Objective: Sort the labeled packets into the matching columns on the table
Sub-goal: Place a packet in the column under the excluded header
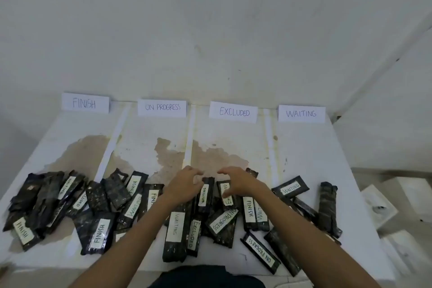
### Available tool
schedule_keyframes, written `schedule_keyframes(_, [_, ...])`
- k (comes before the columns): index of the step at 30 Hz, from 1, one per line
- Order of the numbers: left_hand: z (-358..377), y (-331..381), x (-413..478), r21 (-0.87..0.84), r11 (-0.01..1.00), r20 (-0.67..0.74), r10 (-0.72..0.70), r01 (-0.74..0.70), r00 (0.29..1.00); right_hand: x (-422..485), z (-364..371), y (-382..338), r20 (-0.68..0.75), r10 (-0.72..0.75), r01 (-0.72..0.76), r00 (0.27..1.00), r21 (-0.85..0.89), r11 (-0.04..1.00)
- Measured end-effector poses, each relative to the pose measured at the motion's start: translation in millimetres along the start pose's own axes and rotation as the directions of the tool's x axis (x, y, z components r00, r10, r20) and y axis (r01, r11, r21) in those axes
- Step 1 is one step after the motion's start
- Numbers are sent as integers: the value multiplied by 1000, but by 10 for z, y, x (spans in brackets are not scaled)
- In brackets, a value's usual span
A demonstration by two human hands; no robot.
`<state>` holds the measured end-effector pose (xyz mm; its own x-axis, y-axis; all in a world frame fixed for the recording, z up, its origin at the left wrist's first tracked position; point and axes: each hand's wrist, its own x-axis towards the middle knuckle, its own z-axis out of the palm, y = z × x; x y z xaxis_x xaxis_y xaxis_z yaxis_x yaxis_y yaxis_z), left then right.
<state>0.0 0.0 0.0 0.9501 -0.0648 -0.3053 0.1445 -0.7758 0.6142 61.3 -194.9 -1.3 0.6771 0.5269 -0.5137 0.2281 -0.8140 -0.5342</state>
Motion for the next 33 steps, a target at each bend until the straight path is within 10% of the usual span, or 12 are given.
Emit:
schedule_keyframes(8, [154,-207,134,20,999,134,-42,40,990,372,195,98,174,58,48,983,-552,833])
schedule_keyframes(13, [293,-254,133,-31,999,146,-19,24,989,458,231,173,145,95,0,985,-548,837])
schedule_keyframes(20, [437,-188,100,-144,989,168,-19,43,986,367,-48,285,53,193,-199,980,157,967])
schedule_keyframes(25, [559,-92,236,151,979,2,135,-134,991,309,-93,299,48,343,-277,938,699,659])
schedule_keyframes(33, [407,-108,781,159,968,-134,216,-194,967,581,-228,188,-17,413,-188,911,872,451])
